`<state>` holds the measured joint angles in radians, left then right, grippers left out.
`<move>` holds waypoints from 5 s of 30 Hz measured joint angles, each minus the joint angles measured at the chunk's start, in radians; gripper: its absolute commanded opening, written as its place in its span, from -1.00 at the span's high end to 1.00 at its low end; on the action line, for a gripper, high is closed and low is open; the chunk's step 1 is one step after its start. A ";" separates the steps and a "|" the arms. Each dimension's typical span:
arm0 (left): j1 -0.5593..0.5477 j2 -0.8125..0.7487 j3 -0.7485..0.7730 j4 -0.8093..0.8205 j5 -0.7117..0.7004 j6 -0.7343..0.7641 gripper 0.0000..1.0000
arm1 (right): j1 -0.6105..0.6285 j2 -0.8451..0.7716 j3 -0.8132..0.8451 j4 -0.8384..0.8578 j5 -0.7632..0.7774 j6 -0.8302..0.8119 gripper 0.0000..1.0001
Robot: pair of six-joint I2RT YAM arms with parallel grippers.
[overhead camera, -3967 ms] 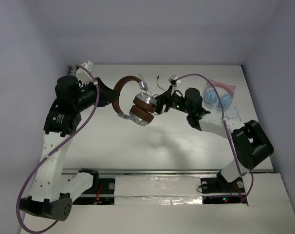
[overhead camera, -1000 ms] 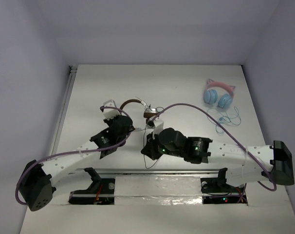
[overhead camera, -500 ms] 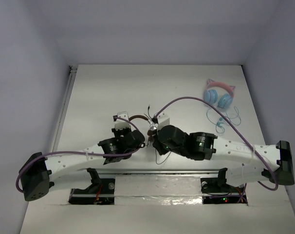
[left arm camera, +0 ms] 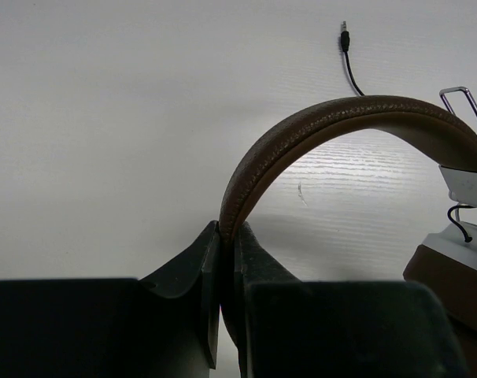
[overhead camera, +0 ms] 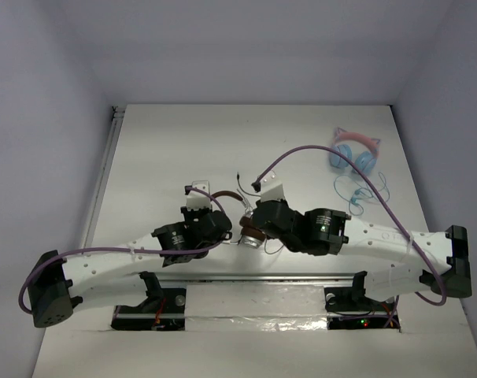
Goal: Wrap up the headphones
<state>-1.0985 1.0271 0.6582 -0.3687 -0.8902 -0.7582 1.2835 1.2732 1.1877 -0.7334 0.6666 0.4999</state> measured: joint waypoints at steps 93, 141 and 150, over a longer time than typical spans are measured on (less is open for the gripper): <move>0.190 -0.007 0.809 -0.225 0.572 0.386 1.00 | -0.491 -0.642 -0.741 0.965 -0.741 -0.008 -0.22; 0.210 0.058 1.025 -0.238 0.685 0.381 1.00 | -0.491 -0.041 -0.858 1.633 -0.621 0.011 0.33; 0.210 0.058 1.025 -0.208 0.702 0.360 1.00 | -0.491 0.071 -0.858 1.812 -0.617 0.012 0.05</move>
<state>-0.8883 1.0855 1.6829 -0.5766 -0.1879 -0.3981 0.7921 1.3441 0.3298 1.0790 0.0494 0.5121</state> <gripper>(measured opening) 0.043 0.459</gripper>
